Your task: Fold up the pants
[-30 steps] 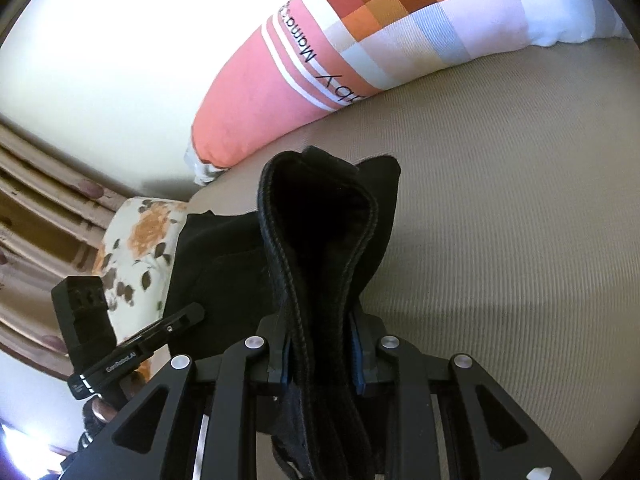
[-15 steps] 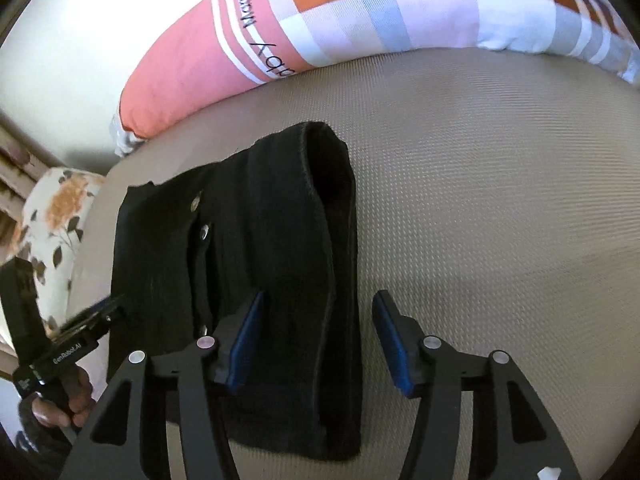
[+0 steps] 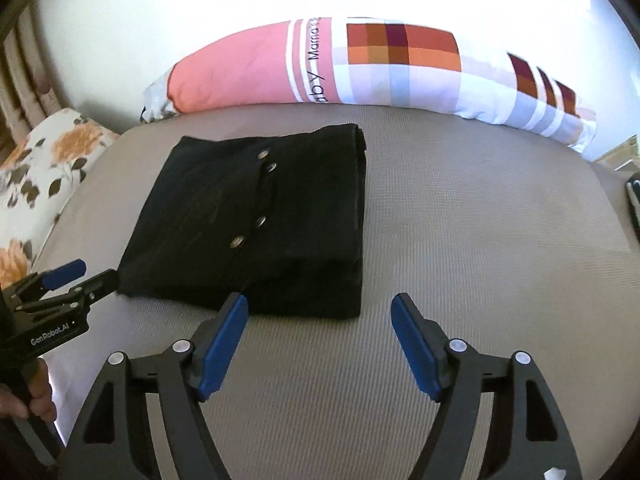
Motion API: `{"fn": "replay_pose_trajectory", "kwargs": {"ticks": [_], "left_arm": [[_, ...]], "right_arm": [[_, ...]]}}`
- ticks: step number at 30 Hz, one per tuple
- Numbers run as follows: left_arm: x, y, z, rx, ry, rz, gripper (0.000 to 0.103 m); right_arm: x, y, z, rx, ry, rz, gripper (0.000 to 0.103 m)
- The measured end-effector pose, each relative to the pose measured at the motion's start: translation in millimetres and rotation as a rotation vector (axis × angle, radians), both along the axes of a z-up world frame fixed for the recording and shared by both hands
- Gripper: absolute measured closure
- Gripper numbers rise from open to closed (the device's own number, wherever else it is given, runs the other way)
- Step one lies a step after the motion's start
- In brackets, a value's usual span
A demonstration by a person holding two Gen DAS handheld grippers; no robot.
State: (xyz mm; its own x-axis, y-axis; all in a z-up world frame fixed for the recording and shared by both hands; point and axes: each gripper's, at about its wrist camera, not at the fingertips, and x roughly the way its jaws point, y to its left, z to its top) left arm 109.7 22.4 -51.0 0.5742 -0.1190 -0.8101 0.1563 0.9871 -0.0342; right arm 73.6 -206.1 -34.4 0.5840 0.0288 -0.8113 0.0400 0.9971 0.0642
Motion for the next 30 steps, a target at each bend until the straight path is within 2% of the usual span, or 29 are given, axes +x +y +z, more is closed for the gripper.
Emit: {"fn": "replay_pose_trajectory", "kwargs": {"ticks": [4,10,19,30], "left_arm": [[-32,-1,11,0.031,-0.046,0.024,0.031],[-66,2,23,0.018,-0.085,0.054,0.031],[-84,-2,21,0.037,-0.096,0.064,0.031],[-90,-2,8,0.054,-0.075,0.09,0.031]], "right_arm": [[-25,15,9,-0.014,-0.029,-0.011,0.022],[-46,26,13,0.003,-0.061,-0.029,0.018],[-61,37,14,-0.005,-0.109,-0.032,0.015],[-66,37,0,0.015,-0.108,-0.031,0.013]]}}
